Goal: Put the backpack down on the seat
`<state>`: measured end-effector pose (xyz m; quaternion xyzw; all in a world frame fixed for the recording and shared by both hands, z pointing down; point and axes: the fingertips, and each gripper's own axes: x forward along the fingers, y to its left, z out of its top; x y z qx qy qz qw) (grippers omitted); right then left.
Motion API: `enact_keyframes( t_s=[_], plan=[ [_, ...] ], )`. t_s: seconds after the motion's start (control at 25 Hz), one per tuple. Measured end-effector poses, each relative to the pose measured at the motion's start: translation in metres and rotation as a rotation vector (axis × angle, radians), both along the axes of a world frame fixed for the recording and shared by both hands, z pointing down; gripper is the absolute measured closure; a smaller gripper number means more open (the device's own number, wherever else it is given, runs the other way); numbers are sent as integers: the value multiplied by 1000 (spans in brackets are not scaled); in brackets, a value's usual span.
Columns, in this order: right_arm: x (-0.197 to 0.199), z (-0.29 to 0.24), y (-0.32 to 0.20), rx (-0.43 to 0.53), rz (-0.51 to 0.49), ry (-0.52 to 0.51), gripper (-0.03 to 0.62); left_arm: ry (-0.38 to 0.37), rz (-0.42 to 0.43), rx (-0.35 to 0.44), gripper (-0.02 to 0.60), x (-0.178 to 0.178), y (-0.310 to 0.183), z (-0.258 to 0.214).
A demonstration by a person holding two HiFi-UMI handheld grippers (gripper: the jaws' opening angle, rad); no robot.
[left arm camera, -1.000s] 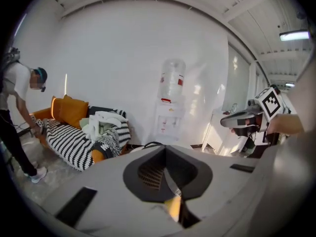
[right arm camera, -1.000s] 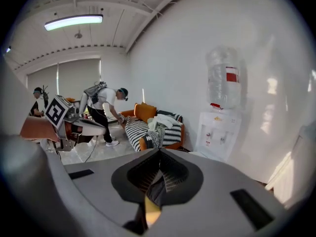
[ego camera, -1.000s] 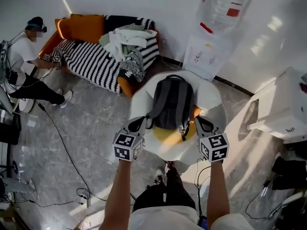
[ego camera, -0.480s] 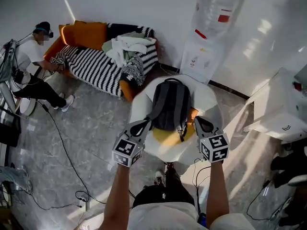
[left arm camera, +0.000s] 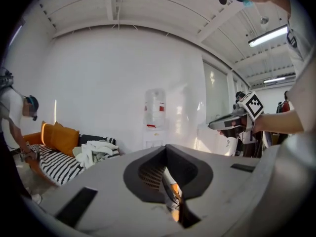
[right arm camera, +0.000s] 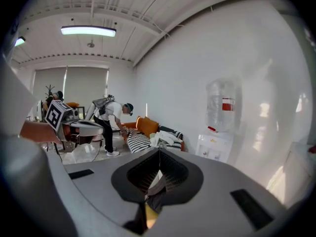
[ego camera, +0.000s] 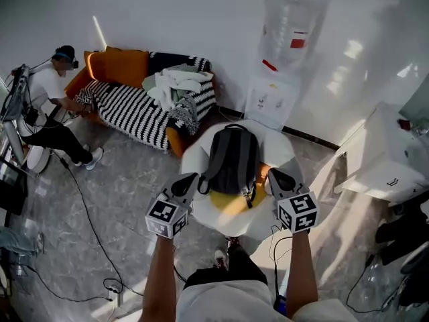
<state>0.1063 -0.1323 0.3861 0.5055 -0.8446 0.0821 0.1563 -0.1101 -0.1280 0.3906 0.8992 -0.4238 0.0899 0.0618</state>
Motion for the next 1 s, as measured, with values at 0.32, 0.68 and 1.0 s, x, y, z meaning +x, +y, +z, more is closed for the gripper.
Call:
enact_keyframes(
  t_s=[0.32,0.68,1.0],
  plan=[
    [-9,-45,17,72,-22,-19,589,49,-54,49,577,0,10,-43],
    [-13,-94,24,116,-57,-13,589,12,-27,106,577,20,23,-83],
    [-20,-128,32,147,-77,-24,589,-1,-40,119,578,17,35,-118]
  ],
)
